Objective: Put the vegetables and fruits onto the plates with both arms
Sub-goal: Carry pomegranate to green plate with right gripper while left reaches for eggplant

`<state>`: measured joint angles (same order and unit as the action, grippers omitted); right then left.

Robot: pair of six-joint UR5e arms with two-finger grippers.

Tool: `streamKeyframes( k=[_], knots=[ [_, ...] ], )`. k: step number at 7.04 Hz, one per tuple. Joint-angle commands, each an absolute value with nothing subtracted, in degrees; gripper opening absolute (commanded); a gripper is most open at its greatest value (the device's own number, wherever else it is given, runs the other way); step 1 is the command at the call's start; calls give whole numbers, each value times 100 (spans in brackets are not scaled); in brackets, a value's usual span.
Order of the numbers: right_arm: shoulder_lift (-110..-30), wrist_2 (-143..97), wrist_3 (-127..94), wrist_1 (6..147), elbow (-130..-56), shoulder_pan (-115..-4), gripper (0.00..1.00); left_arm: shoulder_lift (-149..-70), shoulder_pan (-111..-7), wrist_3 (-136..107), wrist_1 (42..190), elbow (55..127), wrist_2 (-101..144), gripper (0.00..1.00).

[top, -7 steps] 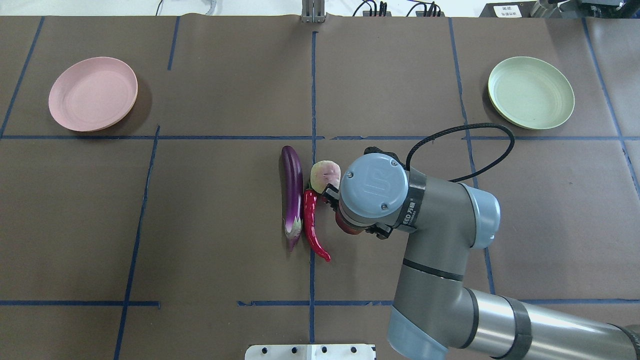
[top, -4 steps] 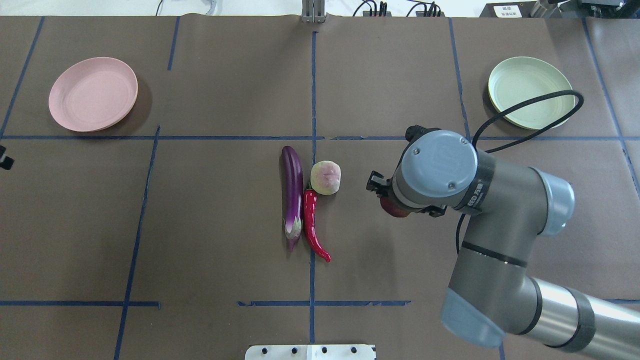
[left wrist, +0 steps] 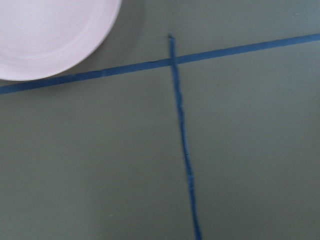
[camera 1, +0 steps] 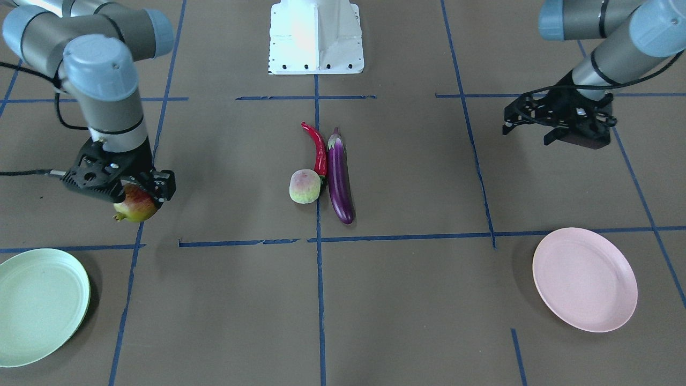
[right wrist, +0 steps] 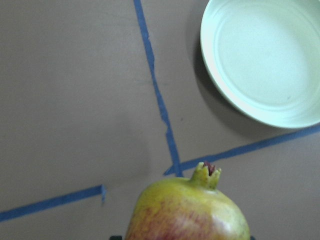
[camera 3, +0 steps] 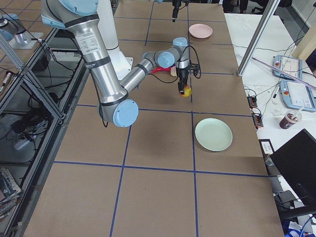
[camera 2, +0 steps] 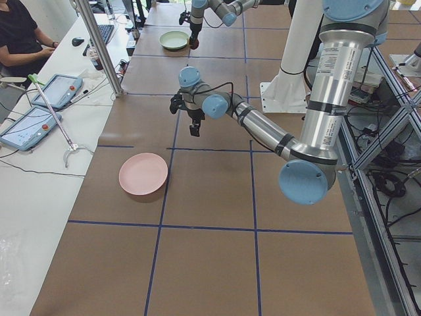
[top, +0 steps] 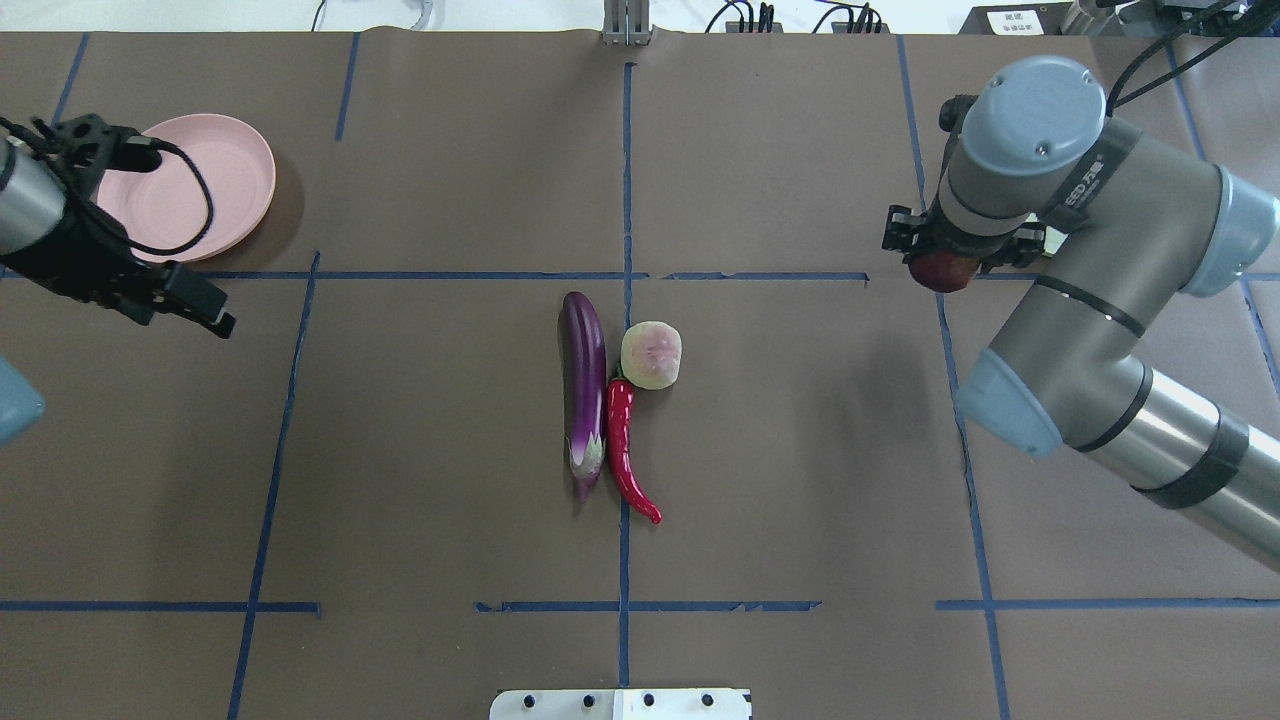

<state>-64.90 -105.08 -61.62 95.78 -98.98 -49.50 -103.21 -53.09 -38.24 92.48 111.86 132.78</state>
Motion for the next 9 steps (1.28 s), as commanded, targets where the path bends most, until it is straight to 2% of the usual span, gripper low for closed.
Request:
streamKeyframes(
  k=[1, 5, 6, 7, 9],
  knots=[
    [-6469, -10880, -5093, 7883, -8226, -5772, 2, -11282, -4189, -4900, 9229, 10996, 12258, 99],
    [-6302, -10890, -4193, 7708, -7262, -6266, 3, -12496, -3121, -6047, 9359, 9794, 11049, 99],
    [-6310, -10898, -4201, 7708, -7234, -6275, 20, -12611, -2955, -6203, 9578, 9556, 11039, 96],
    [-6302, -10898, -4210, 7708, -7233, -6267, 99, -12621, -2805, -6405, 9806, 9475, 11039, 94],
    [-6293, -11065, -4219, 7708, -7277, -6258, 100, -12708, -2620, -6390, 9835, 9475, 11039, 90]
  ],
)
